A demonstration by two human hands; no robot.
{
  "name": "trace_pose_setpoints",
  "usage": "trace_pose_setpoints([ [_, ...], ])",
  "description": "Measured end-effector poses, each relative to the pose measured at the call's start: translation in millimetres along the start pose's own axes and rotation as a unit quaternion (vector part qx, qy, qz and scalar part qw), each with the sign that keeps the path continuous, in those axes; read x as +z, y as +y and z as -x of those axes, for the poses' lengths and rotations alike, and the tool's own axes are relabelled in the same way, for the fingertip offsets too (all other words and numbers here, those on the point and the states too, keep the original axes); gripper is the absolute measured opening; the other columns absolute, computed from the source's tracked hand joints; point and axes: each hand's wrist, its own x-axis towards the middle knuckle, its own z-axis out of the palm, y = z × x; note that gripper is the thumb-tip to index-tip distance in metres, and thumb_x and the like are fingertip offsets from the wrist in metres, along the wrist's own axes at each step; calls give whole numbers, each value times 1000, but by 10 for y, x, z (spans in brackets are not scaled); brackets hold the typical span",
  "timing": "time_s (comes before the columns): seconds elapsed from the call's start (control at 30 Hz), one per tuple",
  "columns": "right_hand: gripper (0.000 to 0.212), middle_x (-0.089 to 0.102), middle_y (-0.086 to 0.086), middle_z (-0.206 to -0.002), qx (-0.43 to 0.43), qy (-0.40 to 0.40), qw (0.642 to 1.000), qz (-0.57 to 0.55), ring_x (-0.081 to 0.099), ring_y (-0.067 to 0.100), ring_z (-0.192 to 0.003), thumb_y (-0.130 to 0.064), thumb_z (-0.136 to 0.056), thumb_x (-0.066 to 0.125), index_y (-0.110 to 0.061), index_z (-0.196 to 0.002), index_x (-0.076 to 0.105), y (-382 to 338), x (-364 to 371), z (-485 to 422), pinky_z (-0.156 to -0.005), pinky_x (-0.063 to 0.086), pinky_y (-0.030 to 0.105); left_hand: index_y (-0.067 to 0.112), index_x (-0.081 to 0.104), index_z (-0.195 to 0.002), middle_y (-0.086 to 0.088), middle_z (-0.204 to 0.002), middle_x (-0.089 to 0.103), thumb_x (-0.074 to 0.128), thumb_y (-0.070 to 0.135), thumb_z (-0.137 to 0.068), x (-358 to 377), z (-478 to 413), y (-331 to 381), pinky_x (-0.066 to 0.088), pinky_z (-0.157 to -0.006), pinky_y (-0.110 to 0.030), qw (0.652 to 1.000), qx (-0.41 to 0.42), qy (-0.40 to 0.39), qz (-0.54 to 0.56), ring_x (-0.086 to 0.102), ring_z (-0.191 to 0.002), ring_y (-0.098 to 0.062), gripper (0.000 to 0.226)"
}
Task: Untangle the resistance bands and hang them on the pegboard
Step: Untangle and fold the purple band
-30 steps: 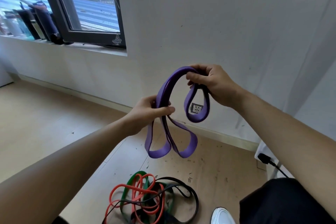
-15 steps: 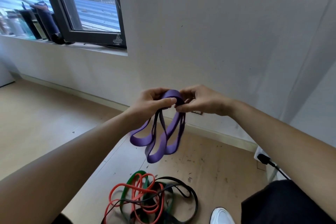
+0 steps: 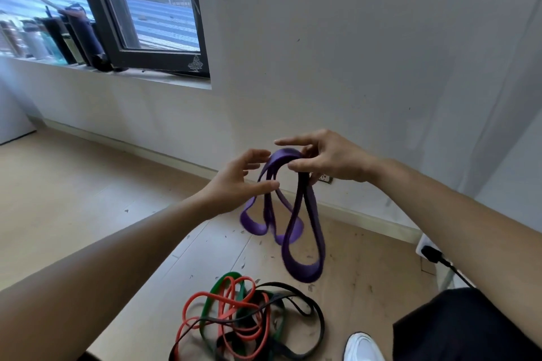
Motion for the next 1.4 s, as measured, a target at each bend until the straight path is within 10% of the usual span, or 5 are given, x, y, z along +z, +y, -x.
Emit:
trace_pose_setpoints([
  [0.43, 30, 71, 14, -88, -11, 115, 981, -158, 73, 23, -80, -6, -96, 66, -3, -126, 66, 45, 164, -34, -69, 64, 38, 36, 14, -155, 5, -146, 46, 84, 74, -53, 749, 213, -27, 51, -103, -46, 989, 9, 123, -77, 51, -129, -18, 130],
  [0.77, 22, 65, 18, -88, 122, 164, 931, -303, 72, 23, -72, 1, -96, 62, -5, -117, 66, 719, 168, -245, -65, 62, 33, 32, 57, -126, 14, -108, 73, 72, 40, -84, 804, -164, -836, 59, -76, -40, 967, 12, 166, -195, 70, -97, -12, 45],
  [1.4, 14, 62, 18, -115, 362, 188, 817, -407, 69, 30, -96, 4, -98, 58, -4, -109, 61, 3497, 1273, -1536, -70, 65, 39, 31, 67, -117, 8, -95, 72, 63, 35, -97, 1180, -1544, -3112, 39, -60, -31, 952, -69, -38, -295, 66, -83, -22, 21],
])
